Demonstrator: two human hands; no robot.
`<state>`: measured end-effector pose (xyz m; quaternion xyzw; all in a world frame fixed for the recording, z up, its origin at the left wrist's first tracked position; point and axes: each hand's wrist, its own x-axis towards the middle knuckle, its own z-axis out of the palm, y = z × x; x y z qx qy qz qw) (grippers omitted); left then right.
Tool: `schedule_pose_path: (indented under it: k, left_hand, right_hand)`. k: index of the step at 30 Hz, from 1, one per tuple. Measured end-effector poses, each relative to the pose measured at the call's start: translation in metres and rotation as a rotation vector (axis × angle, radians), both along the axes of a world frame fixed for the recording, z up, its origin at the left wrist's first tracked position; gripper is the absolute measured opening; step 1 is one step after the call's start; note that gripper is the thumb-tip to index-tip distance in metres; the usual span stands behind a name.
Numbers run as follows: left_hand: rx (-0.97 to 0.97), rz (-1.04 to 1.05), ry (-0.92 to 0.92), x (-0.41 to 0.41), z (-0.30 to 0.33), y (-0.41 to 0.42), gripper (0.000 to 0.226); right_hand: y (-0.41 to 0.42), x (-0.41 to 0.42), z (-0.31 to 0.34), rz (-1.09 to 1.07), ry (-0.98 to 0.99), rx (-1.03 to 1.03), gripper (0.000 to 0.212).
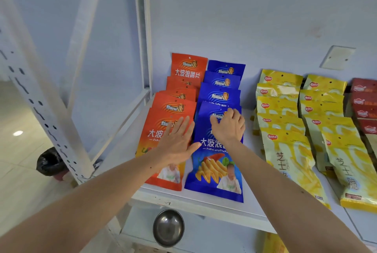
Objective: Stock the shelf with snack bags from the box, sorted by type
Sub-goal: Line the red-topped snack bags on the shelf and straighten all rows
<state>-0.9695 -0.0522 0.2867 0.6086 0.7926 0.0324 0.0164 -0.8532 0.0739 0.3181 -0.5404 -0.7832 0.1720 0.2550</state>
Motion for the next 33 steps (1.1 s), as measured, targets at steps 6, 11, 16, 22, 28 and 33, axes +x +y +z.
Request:
schedule_pose_path:
  k: [6,11,16,22,28,33]
  left_hand:
    - [-0.033,-0.016,0.034,-0.049,0.006,0.001,0.075]
    - [-0.045,-0.060,0.037,-0.077,0.001,0.015,0.078]
    - [-0.011,-0.032,0.057,-0.089,-0.003,0.039,0.078]
    - [-0.071,-0.031,0.058,-0.100,-0.014,0.049,0.078]
    - [-0.100,-0.040,0.051,-0.103,-0.022,0.054,0.082]
    - [-0.100,-0.050,0.044,-0.105,-0.024,0.056,0.085]
  right_hand:
    - [0.010,-0.064,0.024,0.168,-0.071,0.008,0.063]
    - [0.037,-0.113,0.033,0.317,-0.153,0.011,0.052]
    - [0.070,-0.151,0.035,0.415,-0.259,0.001,0.042]
    - [0.107,-0.189,0.026,0.493,-0.442,0.037,0.048]
    - [0.140,-0.207,0.020,0.469,-0.613,-0.021,0.079]
    - [0.148,-0.216,0.019,0.408,-0.544,-0.021,0.062]
